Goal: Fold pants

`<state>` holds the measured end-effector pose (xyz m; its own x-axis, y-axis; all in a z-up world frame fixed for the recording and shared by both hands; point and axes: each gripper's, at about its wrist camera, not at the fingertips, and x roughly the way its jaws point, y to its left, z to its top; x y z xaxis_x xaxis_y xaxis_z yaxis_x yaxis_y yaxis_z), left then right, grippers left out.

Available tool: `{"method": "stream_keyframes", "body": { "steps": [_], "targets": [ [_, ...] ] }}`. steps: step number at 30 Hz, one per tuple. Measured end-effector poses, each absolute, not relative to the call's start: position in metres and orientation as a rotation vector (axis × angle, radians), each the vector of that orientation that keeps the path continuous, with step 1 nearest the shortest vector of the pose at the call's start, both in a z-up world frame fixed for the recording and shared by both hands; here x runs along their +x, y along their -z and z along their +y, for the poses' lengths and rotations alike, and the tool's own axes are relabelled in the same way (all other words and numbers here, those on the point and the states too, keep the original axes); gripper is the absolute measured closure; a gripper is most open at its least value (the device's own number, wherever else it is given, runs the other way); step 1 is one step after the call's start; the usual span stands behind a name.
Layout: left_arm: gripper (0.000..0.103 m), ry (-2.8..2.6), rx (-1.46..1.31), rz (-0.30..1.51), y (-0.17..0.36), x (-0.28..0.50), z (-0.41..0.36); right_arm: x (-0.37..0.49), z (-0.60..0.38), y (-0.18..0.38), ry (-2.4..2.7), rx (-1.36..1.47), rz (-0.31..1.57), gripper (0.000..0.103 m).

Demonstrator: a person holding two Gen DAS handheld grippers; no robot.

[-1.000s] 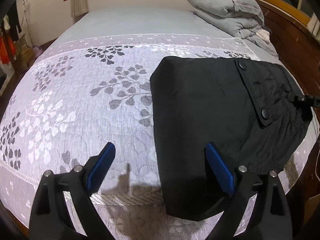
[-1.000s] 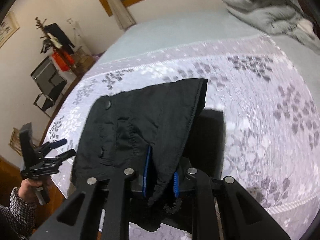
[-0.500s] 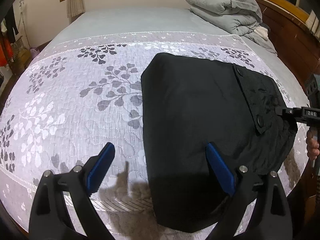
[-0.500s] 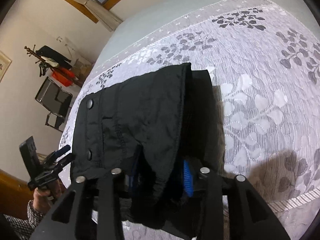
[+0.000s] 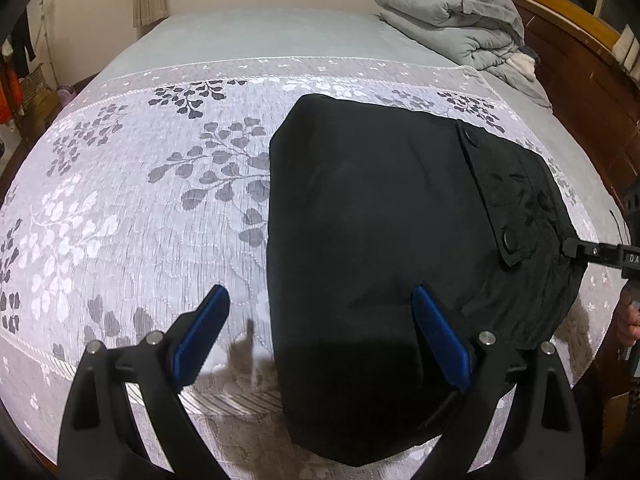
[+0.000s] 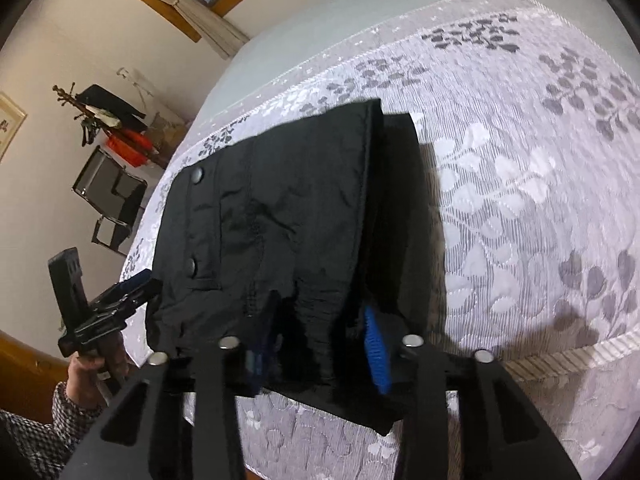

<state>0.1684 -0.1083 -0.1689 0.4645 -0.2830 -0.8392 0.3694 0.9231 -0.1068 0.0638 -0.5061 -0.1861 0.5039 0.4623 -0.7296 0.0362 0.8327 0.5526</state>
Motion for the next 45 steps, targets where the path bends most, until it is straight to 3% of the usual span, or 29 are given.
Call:
{"method": "stream_keyframes", "body": {
  "steps": [2, 11, 17, 22, 28, 36, 45],
  "targets": [
    [0.011, 0.402, 0.098, 1.014, 0.168, 0.167, -0.110, 0.063, -0.507, 0.180, -0.271, 0.547, 1.011, 0.076],
    [0.008, 0.420, 0.097, 1.028, 0.176, 0.162, -0.117, 0.063, -0.519, 0.188, -0.253, 0.574, 1.022, 0.076],
    [0.008, 0.437, 0.066, 1.053, 0.175, 0.166, -0.110, 0.059, -0.521, 0.186, -0.239, 0.560, 1.010, 0.059],
    [0.008, 0.484, -0.033, 1.058, 0.160, 0.174, -0.091, 0.049, -0.528, 0.168, -0.226, 0.531, 0.962, 0.031],
    [0.005, 0.520, -0.129, 1.118, 0.164, 0.192, -0.071, 0.045, -0.539, 0.161, -0.205, 0.534, 0.938, 0.022],
    [0.004, 0.686, -0.477, 1.314, 0.213, 0.220, -0.057, 0.053, -0.546, 0.184, -0.290, 0.690, 0.970, 0.021],
    [0.004, 0.764, -0.532, 1.363, 0.234, 0.225, -0.058, 0.061, -0.548, 0.194, -0.344, 0.734, 0.994, 0.017]
  ]
}}
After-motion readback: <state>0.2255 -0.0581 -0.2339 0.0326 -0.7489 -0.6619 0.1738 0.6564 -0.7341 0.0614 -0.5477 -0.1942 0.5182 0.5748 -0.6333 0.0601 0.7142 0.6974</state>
